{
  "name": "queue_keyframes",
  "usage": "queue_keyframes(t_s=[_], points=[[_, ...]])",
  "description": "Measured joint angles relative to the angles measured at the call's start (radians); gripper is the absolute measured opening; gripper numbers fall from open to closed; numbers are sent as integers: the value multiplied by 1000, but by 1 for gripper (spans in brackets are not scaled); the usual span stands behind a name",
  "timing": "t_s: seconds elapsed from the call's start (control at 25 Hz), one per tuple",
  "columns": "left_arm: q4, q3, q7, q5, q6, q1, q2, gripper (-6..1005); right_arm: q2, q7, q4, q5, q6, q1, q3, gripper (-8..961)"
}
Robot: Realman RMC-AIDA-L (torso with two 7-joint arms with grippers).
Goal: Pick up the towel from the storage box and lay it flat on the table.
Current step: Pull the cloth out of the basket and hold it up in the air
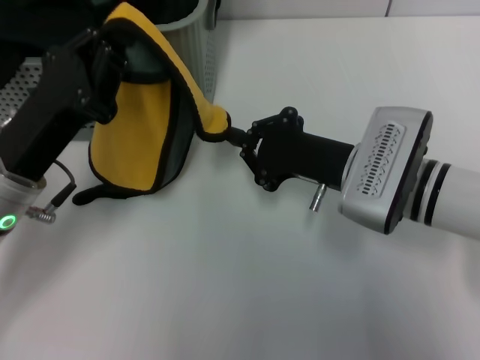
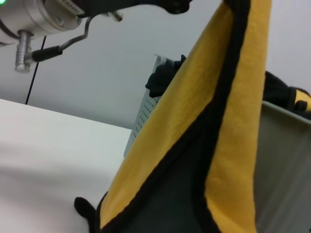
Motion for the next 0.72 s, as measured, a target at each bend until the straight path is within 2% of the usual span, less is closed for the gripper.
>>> queue_keyframes(t_s=[0.2,0.44,0.6,0.72], points=[[0,7,5,10,-10,16,3,39,0,-21,-34,-2,43,-29,22,-3],[12,8,27,76,-121,57,11,41,-11,-23,-148,-28,229,-137,161,14],[34,8,36,149,-158,94,34,41,-12,14,-211,-75,296,-193,246,35],[106,8,18,205,-150,134,48,40,-19,89,-273,-134,308,-240,300,50]])
